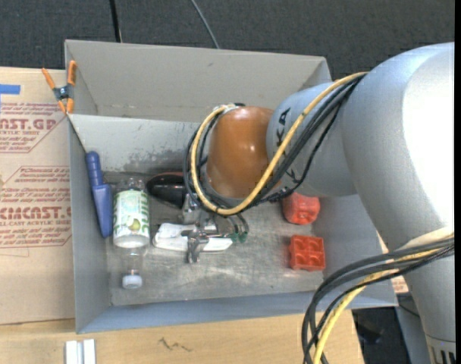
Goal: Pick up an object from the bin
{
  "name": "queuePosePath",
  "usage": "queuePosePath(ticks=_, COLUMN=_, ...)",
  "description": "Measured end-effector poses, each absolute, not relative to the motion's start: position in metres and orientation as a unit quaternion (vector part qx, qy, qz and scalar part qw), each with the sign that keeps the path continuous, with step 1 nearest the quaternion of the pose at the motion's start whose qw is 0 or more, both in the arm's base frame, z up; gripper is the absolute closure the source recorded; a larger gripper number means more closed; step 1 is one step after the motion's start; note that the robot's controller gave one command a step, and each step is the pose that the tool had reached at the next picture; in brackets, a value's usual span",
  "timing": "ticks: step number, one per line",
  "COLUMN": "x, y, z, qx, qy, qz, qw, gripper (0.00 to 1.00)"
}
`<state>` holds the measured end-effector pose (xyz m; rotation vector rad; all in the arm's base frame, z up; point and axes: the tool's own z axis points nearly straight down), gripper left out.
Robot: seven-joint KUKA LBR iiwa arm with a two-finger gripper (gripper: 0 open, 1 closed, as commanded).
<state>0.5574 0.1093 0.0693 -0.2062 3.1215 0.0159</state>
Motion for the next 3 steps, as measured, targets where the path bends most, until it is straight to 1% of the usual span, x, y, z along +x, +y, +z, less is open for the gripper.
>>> queuePosePath(ticks=1, x=0.557, y=0.109, z=0.069, qx=-0.066, qy=0.998, qz=0.005, qw=0.007, gripper=1.00)
queuePosePath(ticks=2, x=0.556, y=0.109, z=0.074, qx=-0.066, qy=0.998, qz=0.005, qw=0.005, gripper=1.00)
queuePosePath(ticks=3, x=0.554, y=0.108, z=0.088, qx=-0.066, qy=0.998, qz=0.002, qw=0.000, gripper=1.00)
